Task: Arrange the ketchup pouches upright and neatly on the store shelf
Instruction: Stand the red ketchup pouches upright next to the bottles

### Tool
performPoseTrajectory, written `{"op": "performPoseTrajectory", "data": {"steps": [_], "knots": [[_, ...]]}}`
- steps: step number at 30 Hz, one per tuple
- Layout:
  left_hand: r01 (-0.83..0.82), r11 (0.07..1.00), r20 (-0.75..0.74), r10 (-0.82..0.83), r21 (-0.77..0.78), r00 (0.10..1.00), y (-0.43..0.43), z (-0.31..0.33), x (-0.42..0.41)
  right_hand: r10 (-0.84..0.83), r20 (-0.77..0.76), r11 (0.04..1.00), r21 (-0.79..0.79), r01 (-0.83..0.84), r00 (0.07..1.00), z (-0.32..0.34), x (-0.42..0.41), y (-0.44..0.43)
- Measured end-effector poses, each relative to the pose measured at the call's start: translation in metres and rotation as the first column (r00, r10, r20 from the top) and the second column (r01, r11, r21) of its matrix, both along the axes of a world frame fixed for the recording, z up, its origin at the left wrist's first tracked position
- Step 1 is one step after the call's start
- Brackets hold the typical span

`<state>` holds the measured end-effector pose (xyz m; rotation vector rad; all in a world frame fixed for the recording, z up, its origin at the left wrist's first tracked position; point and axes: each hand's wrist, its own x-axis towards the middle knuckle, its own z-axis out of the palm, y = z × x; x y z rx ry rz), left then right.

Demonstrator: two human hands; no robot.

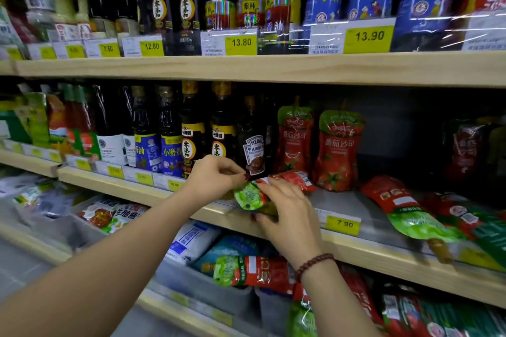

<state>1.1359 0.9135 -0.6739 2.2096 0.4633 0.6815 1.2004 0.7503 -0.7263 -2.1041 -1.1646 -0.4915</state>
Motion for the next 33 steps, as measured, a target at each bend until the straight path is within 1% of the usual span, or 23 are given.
{"op": "performPoseTrajectory", "data": {"steps": [3,5,7,8,9,11,13,16,18,19,21,24,26,29,30,31,32,33], "knots": [[0.005,0.996,0.028,-0.003,-0.087,1.000,-0.003,0.002,-0.002,-0.059,0.027,0.995,0.084,0.056,0.998,0.000,0.000,-0.001],[0.048,0.986,0.057,-0.040,-0.160,0.998,-0.004,0.005,-0.003,-0.076,0.068,0.994,0.088,0.070,0.995,0.003,0.002,-0.005],[0.063,0.979,0.079,-0.049,-0.194,0.996,-0.005,0.008,-0.003,-0.054,0.087,0.996,0.071,0.048,0.995,0.009,0.007,-0.010],[0.071,0.968,0.103,-0.048,-0.239,0.994,-0.005,0.010,-0.002,-0.036,0.074,0.997,0.064,0.032,0.997,0.014,0.011,-0.013],[0.091,0.944,0.138,-0.049,-0.316,0.989,-0.005,0.012,-0.001,-0.014,0.059,0.998,0.068,0.010,0.998,0.020,0.015,-0.015],[0.143,0.876,0.214,-0.047,-0.461,0.976,-0.006,0.014,0.002,0.021,0.032,0.994,0.107,-0.025,0.999,0.034,0.024,-0.021],[0.168,0.851,0.272,-0.031,-0.497,0.962,-0.009,0.011,0.006,0.037,-0.043,0.985,0.171,-0.029,0.998,0.051,0.035,-0.026],[0.278,0.840,0.403,-0.079,-0.465,0.912,-0.019,0.000,0.011,0.037,-0.194,0.970,0.242,0.011,0.980,0.076,0.052,-0.031],[0.336,0.853,0.440,-0.143,-0.398,0.886,-0.029,-0.006,0.017,0.053,-0.268,0.966,0.259,0.019,0.962,0.086,0.060,-0.032],[0.336,0.867,0.421,-0.167,-0.368,0.892,-0.034,-0.008,0.022,0.066,-0.314,0.965,0.263,0.019,0.947,0.089,0.064,-0.032],[0.295,0.898,0.334,-0.182,-0.328,0.925,-0.044,-0.009,0.033,0.111,-0.410,0.961,0.278,0.008,0.905,0.090,0.070,-0.031],[0.250,0.924,0.216,-0.191,-0.290,0.958,-0.054,-0.009,0.050,0.144,-0.470,0.952,0.307,0.008,0.871,0.087,0.073,-0.030],[0.226,0.945,0.181,-0.186,-0.236,0.966,-0.057,-0.008,0.058,0.140,-0.494,0.944,0.328,0.035,0.858,0.083,0.070,-0.032],[0.219,0.957,0.177,-0.186,-0.188,0.966,-0.054,-0.009,0.062,0.183,-0.575,0.934,0.355,0.042,0.798,0.072,0.066,-0.040],[0.217,0.960,0.177,-0.186,-0.178,0.967,-0.053,-0.010,0.063,0.147,-0.578,0.947,0.317,0.055,0.803,0.067,0.063,-0.045],[0.213,0.963,0.177,-0.183,-0.167,0.967,-0.052,-0.011,0.064,0.075,-0.560,0.965,0.249,0.081,0.825,0.060,0.059,-0.050],[0.204,0.967,0.180,-0.176,-0.154,0.968,-0.052,-0.012,0.064,-0.023,-0.523,0.979,0.160,0.125,0.852,0.052,0.053,-0.056],[0.188,0.973,0.185,-0.162,-0.131,0.969,-0.052,-0.013,0.064,-0.126,-0.454,0.982,0.069,0.176,0.882,0.044,0.047,-0.063]]}}
